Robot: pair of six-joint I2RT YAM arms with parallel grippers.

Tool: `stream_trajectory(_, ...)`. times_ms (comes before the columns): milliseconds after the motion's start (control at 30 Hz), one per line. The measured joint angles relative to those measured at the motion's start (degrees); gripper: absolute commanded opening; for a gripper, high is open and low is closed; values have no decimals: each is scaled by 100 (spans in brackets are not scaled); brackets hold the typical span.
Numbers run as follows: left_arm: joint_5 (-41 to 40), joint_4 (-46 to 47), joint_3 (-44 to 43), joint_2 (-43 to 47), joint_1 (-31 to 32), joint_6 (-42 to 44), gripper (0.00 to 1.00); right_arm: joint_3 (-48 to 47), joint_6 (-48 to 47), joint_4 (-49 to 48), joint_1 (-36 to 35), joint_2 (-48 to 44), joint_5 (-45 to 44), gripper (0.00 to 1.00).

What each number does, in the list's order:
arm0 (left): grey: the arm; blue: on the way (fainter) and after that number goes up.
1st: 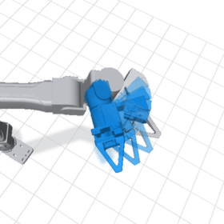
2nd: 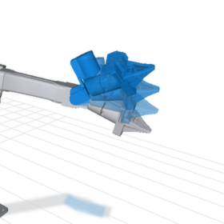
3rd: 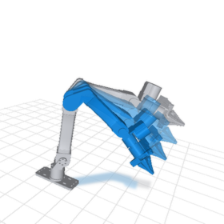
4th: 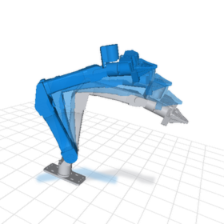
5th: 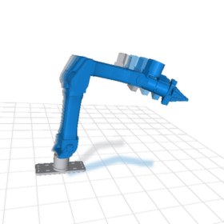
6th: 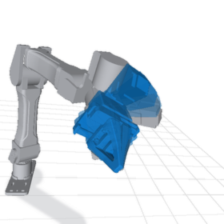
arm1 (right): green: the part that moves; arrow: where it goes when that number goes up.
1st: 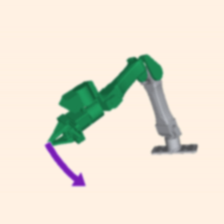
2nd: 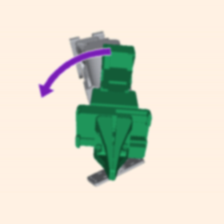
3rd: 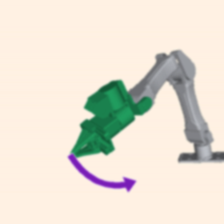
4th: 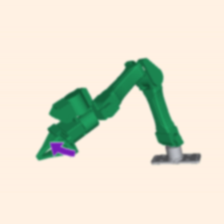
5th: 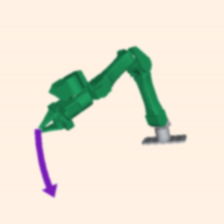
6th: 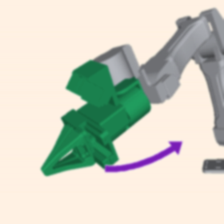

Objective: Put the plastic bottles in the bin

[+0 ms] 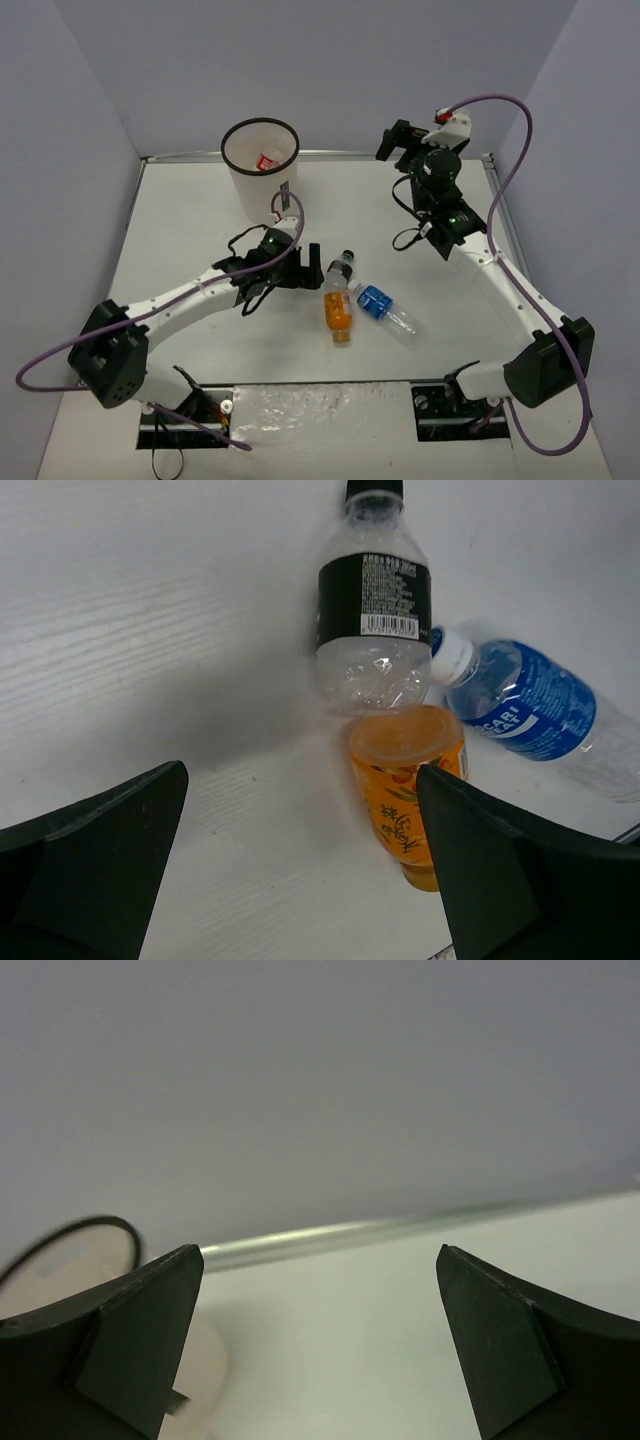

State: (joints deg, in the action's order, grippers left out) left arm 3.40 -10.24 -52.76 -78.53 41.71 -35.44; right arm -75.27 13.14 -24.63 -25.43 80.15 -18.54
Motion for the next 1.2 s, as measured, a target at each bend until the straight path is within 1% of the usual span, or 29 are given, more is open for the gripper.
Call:
stream_trajectory(67, 113, 69, -98, -379, 114, -9, 97, 834, 175, 309, 167, -559, -419, 100)
stream_trajectory(133, 212, 86, -251, -727, 267, -6, 97, 1437, 298, 681, 218, -913, -837, 100)
stream_trajectory(233, 284, 45, -501, -1205, 493, 12, 97, 2074, 406, 1104, 277, -1316, -1318, 100)
stream_trajectory(300, 429, 140, -549, -1440, 581, 7, 97, 2275, 480, 1320, 347, -1526, -1533, 100)
stream_trajectory(400, 691, 342, -567, -1645, 614, -10, 97, 2320, 549, 1411, 444, -1675, -1718, 100)
stream_trajectory(533, 826, 445, -645, -1962, 625, 4, 96, 2311, 584, 1435, 464, -1642, -1766, 100)
stream_trajectory(633, 919, 454, -752, -2210, 627, 10, 93, 2311, 601, 1484, 464, -1539, -1774, 100)
stream_trajectory(800, 958, 360, -821, -2222, 713, 58, 92, 2311, 632, 1561, 464, -1448, -1808, 100)
stream_trajectory(1000, 830, 266, -599, -2041, 849, 149, 93, 2309, 613, 1578, 464, -1448, -1808, 100)
stream_trajectory(1200, 667, 172, -587, -1970, 853, 416, 93, 2311, 509, 1589, 464, -1448, -1654, 100)
